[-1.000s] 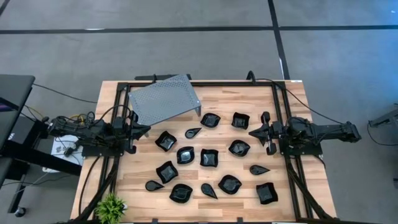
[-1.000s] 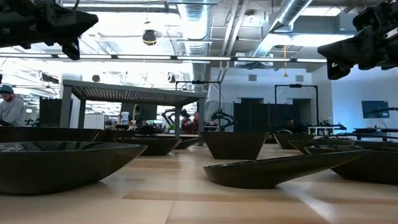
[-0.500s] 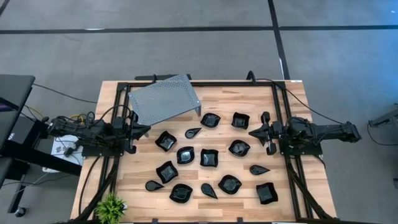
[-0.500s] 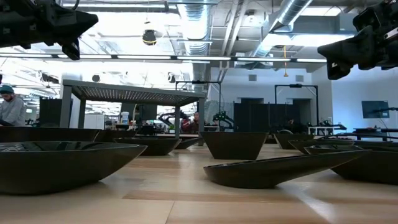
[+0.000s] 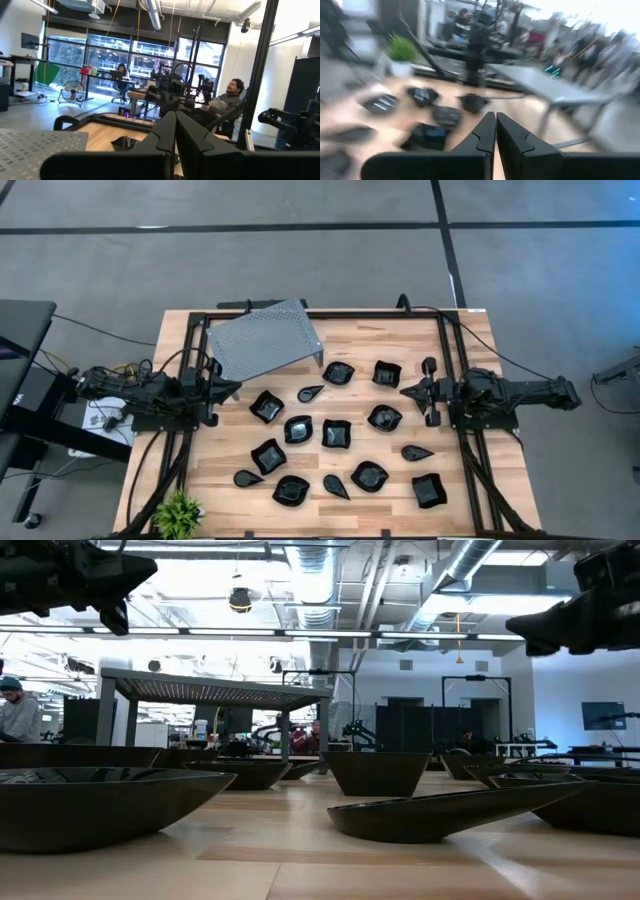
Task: Pick & Place Mini shaped plates
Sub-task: Put the black drop plate on the shelf
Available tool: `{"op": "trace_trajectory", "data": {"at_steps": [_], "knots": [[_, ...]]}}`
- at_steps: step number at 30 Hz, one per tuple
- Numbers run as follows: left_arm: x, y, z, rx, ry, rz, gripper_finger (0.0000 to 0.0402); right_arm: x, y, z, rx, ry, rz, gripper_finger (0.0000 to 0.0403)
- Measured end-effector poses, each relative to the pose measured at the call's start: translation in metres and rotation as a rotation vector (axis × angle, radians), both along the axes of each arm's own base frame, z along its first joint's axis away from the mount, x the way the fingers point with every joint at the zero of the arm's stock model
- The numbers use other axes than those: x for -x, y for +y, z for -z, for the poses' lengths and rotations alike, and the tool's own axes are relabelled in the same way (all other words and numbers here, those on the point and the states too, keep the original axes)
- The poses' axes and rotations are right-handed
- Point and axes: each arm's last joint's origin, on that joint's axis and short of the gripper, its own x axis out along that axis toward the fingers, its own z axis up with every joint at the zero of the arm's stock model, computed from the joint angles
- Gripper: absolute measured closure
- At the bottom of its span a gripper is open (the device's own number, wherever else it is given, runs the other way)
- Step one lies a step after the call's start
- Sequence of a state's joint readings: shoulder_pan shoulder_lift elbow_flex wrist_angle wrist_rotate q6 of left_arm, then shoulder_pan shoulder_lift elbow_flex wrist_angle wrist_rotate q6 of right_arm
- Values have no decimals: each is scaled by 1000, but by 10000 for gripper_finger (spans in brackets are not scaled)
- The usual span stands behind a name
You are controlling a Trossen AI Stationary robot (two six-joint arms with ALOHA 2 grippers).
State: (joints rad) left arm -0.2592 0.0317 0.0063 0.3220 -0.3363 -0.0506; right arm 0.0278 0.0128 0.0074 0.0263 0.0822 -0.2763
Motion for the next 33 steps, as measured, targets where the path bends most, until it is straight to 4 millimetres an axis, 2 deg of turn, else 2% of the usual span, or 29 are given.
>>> {"op": "trace_trajectory", "data": {"at_steps": [6,11,13,16,18,22,25,28,33], "knots": [[-6,-3,5,-17,61,61,389,0,-4,-3,428,0,75,393],[-13,-6,13,25,144,122,389,0,-4,-4,485,2,85,393],[-16,-7,15,80,165,132,389,0,-3,-4,388,-10,44,393],[-20,-8,13,103,154,131,389,0,-1,-4,50,-40,-30,393],[-23,-9,9,112,108,118,385,0,0,-4,-112,-43,-43,393],[-28,-9,0,102,12,104,362,0,0,-4,-159,-44,-40,393],[-37,-8,-8,48,35,-43,340,0,0,-3,-161,-43,-40,393],[-48,-7,-22,66,60,-197,324,0,0,-3,-205,-37,-49,393],[-76,-17,-51,-20,100,-169,316,0,0,-3,-242,-45,-49,393]]}}
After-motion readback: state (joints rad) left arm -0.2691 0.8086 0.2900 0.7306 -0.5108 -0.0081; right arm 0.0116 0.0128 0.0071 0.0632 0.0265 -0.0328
